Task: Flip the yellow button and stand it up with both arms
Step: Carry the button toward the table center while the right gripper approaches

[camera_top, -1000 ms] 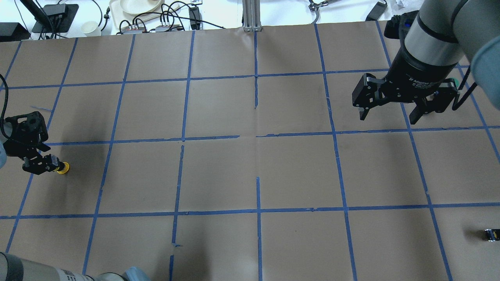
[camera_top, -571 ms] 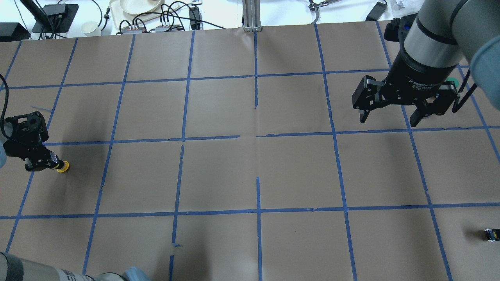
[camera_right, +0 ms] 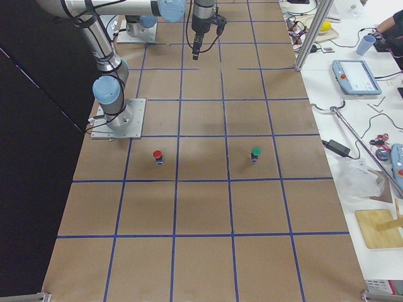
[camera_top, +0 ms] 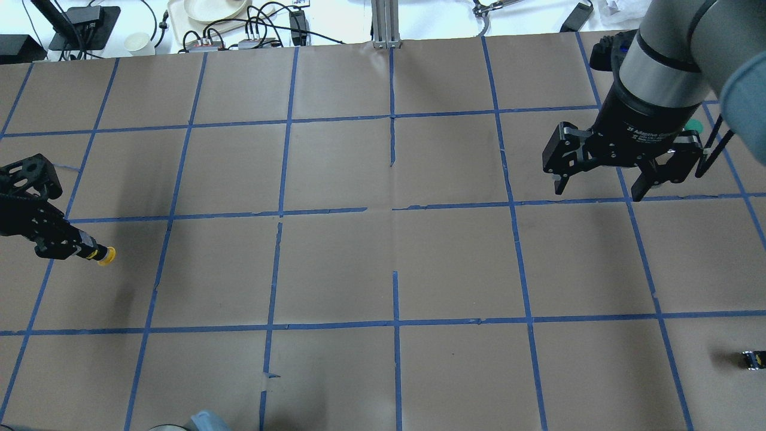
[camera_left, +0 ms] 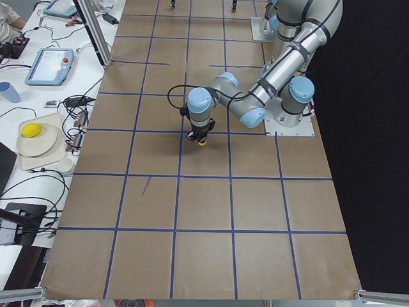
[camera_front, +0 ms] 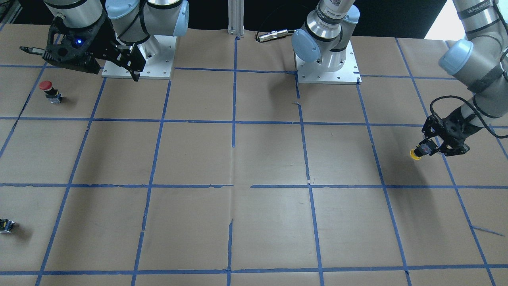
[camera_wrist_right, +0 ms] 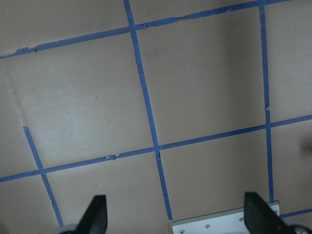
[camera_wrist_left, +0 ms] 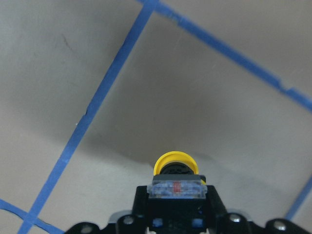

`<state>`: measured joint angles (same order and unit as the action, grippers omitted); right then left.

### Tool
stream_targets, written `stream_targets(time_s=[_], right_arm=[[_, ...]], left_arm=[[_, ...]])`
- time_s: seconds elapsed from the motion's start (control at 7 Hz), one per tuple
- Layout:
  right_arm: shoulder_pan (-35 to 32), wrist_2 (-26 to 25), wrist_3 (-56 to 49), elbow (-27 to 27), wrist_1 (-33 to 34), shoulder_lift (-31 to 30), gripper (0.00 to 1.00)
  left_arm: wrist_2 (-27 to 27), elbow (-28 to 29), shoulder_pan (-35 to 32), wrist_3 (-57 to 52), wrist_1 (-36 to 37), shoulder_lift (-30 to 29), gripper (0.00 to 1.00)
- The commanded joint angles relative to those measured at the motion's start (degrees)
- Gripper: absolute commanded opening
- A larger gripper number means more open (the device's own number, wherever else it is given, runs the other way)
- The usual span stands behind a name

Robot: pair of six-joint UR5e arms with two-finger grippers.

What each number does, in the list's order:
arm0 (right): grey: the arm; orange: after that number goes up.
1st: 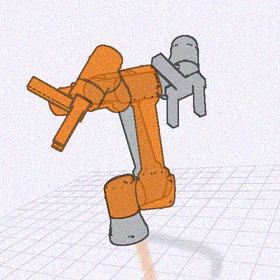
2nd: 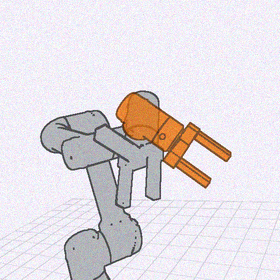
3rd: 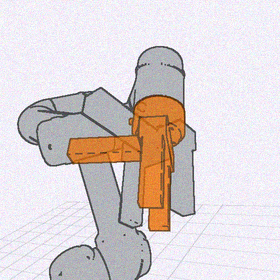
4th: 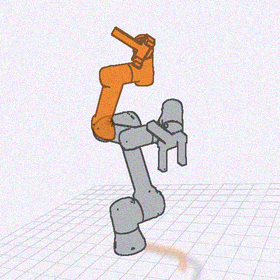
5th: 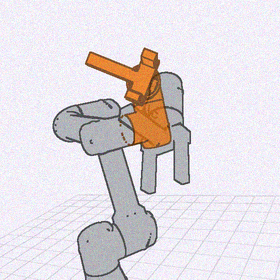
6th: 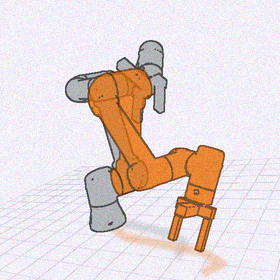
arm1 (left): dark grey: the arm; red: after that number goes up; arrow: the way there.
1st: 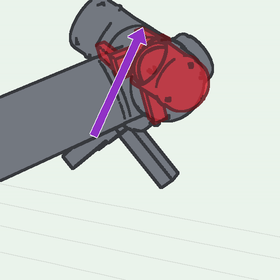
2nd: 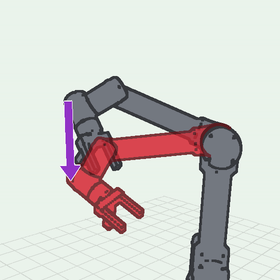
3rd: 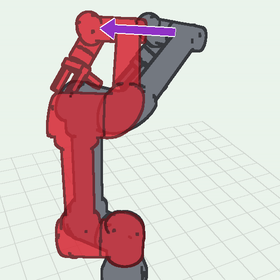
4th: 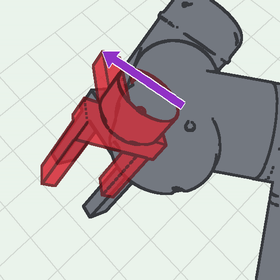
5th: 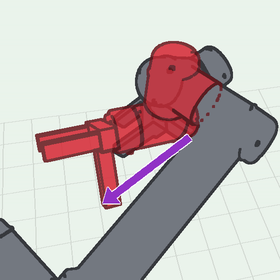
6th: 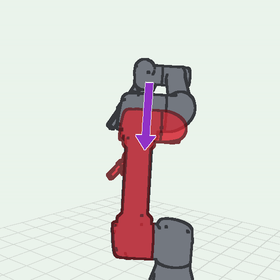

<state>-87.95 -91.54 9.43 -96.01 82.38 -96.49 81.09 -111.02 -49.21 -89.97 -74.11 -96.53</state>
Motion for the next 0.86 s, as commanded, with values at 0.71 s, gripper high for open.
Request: stream_targets(time_s=[0.71], right_arm=[[7.18,38.39,36.39,2.77,1.21,2.9,1.0]], left_arm=[[-59.91,0.36,-29.76,58.41,-24.6,12.23,0.1]])
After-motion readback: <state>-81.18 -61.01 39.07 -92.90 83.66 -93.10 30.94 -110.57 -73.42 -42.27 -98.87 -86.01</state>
